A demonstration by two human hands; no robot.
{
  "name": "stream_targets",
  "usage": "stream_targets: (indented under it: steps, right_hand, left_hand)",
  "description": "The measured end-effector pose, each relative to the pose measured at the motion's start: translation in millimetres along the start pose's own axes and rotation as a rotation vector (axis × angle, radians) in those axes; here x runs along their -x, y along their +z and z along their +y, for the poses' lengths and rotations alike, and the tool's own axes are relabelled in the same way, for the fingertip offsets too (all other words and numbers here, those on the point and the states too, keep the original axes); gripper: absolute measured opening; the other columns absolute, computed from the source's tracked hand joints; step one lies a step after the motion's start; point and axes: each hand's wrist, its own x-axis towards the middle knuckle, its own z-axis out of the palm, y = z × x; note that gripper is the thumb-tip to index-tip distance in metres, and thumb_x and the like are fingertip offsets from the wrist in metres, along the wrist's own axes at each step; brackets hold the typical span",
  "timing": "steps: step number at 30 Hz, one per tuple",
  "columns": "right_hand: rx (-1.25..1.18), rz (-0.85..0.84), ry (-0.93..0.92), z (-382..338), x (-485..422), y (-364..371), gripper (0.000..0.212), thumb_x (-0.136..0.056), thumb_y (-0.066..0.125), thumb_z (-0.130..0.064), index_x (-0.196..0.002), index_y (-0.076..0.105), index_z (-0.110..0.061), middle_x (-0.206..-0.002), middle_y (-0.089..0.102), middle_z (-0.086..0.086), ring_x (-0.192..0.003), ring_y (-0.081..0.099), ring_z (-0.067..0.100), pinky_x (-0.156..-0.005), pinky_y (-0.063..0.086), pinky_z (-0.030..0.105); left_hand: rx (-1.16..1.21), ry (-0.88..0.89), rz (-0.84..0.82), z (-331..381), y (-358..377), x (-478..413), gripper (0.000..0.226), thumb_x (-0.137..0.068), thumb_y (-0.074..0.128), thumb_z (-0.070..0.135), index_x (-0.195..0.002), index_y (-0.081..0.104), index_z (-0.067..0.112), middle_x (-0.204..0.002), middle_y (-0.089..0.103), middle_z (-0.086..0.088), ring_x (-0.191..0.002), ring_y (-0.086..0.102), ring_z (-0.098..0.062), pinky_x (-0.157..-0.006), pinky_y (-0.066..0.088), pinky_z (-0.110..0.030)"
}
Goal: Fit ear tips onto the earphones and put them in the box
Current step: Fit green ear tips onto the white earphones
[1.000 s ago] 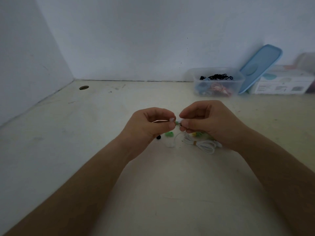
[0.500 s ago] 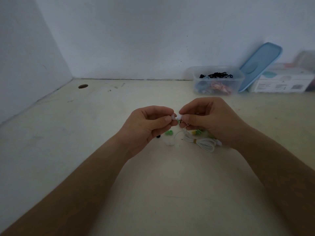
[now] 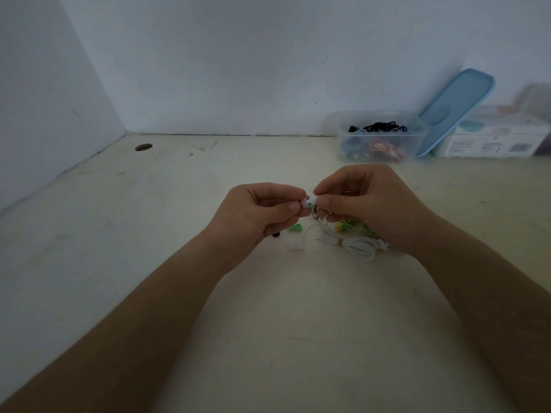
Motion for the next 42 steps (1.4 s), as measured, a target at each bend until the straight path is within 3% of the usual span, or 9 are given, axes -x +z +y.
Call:
stream_targets:
  steps: [19,29,33,36,42]
  right_hand:
    - [0.01,-0.049,-0.031,0,1,-1,0.013,-0.08,0.076,-0.004,-0.093,0.074,-0.004,-0.079,0.076,0.013,-0.07,0.072,0.017,-0.067,0.057,0.023]
    - [0.015,0.008,-0.076,1,1,4,0.013,-0.081,0.075,-0.003,-0.093,0.073,-0.005,-0.076,0.076,0.007,-0.069,0.073,0.017,-0.068,0.057,0.022]
    - [0.047,0.033,-0.114,1,2,8,0.02,-0.075,0.079,-0.016,-0.092,0.074,-0.005,-0.075,0.075,0.008,-0.069,0.073,0.019,-0.069,0.06,0.027]
    - [0.048,0.041,-0.121,1,2,9,0.017,-0.078,0.078,-0.013,-0.092,0.074,-0.005,-0.076,0.075,0.009,-0.07,0.073,0.021,-0.072,0.061,0.031]
    - [0.024,0.039,-0.063,2,1,5,0.012,-0.083,0.075,-0.008,-0.095,0.073,-0.006,-0.078,0.075,0.01,-0.071,0.072,0.02,-0.064,0.058,0.025]
  left_hand:
    - [-0.075,0.031,0.011,-1,2,1,0.013,-0.077,0.07,0.0,-0.087,0.072,0.007,-0.083,0.076,-0.01,-0.081,0.074,-0.02,-0.073,0.059,-0.024]
    - [-0.057,0.039,0.026,-1,2,1,0.017,-0.075,0.072,0.004,-0.091,0.072,0.007,-0.085,0.076,-0.01,-0.08,0.074,-0.018,-0.071,0.058,-0.022]
    - [-0.046,0.042,0.031,-1,2,1,0.019,-0.071,0.073,0.007,-0.09,0.073,0.008,-0.086,0.077,-0.01,-0.082,0.074,-0.02,-0.071,0.058,-0.022]
    - [-0.043,0.037,0.041,-1,2,1,0.014,-0.08,0.07,0.0,-0.091,0.072,0.007,-0.087,0.077,-0.01,-0.082,0.074,-0.019,-0.071,0.058,-0.021]
    - [-0.033,0.059,-0.001,0,1,0,0.016,-0.086,0.064,-0.004,-0.096,0.072,0.006,-0.092,0.076,-0.012,-0.084,0.074,-0.02,-0.073,0.057,-0.022]
